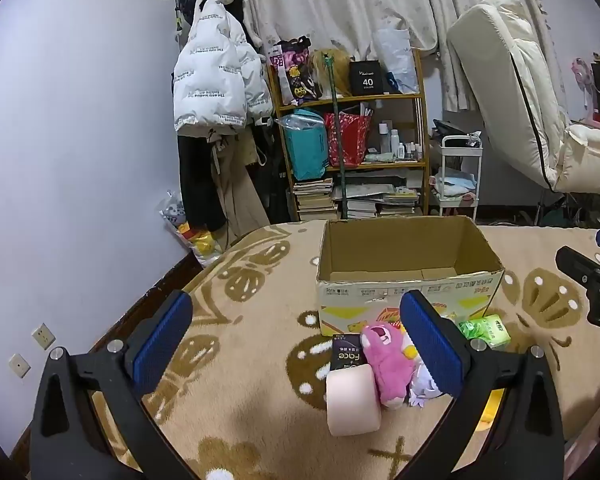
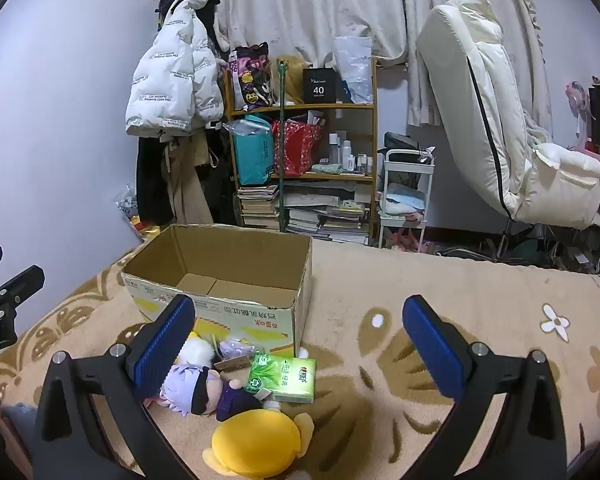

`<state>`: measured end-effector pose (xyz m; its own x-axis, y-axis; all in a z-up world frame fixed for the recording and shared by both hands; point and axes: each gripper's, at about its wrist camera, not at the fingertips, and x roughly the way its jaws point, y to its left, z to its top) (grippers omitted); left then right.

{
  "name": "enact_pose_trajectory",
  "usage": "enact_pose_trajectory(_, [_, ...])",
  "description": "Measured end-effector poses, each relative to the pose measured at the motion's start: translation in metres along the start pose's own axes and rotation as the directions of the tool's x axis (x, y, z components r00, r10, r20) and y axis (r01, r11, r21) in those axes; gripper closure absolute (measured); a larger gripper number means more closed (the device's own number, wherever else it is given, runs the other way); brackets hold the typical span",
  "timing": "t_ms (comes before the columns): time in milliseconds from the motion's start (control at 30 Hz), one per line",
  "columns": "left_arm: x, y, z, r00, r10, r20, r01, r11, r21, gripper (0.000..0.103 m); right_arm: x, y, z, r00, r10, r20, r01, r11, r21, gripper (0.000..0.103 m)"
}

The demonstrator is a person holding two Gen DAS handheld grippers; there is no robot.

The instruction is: Organize soft objects

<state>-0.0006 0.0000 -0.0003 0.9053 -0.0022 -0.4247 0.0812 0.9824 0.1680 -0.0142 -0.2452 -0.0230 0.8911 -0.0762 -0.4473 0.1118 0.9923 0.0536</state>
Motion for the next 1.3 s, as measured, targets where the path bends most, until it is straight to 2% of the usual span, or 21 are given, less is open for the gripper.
enact_pose_trajectory(233, [0.008,-0.004,-0.002,1.0,-0.001,-0.027,0.001,1.0,-0.001,0.001,0.0,0.0,0.0,1.0,0.002,0.002,-0.002,1.0,0.002,0.0])
enact_pose_trajectory(1300, [0.008,0.001,0.0,1.0,-0.004,-0.027,0.004,1.0,-0.007,0.001,0.002,0.0,-0.001,1.0,0.005,-0.012,-0.005,1.0,0.011,0.0])
